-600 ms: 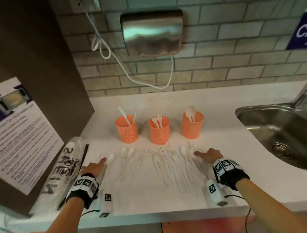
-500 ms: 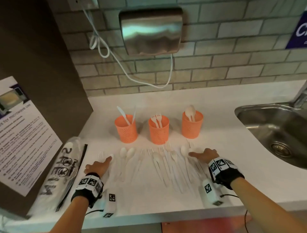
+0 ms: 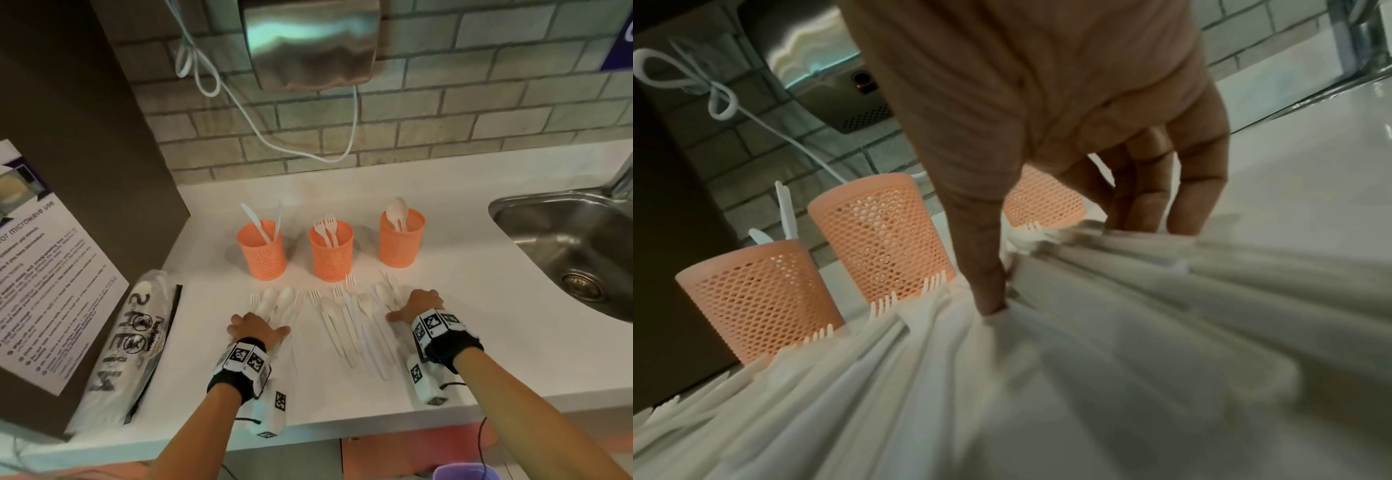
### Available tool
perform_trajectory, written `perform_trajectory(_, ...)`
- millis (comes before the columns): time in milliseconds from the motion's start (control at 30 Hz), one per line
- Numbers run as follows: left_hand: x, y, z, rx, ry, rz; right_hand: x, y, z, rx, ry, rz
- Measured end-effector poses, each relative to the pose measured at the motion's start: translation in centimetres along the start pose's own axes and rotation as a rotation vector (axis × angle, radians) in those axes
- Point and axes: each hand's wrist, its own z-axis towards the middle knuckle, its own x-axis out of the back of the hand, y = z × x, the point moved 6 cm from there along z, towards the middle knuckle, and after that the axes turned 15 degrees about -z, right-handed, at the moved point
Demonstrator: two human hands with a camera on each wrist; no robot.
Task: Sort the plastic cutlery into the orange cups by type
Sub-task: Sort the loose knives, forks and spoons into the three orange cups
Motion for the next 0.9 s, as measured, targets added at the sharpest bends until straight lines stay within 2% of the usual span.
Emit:
perform_trajectory(267,-1.0,0.8,-0.8,-0.024,0.005,-0.041,0.1,-0.2,-0.1,0.039,0.037,-0.008)
perform_trajectory(567,-1.0,0.3,-1.3,0.05,0.112,-0.108,-0.2,-0.1,0.8,0.062,0.051,-0.034)
perform_trajectory(800,-1.2,0.0,-1.7,0.02,0.189,-0.16,-1.3,-0.2,0.4,-0.011,0.157,0.025)
perform_trajectory(900,-1.1,-0.3,-1.9,0.033,0.193,-0.163,-1.2,-0.4,0.5,0.038,0.178,0.02)
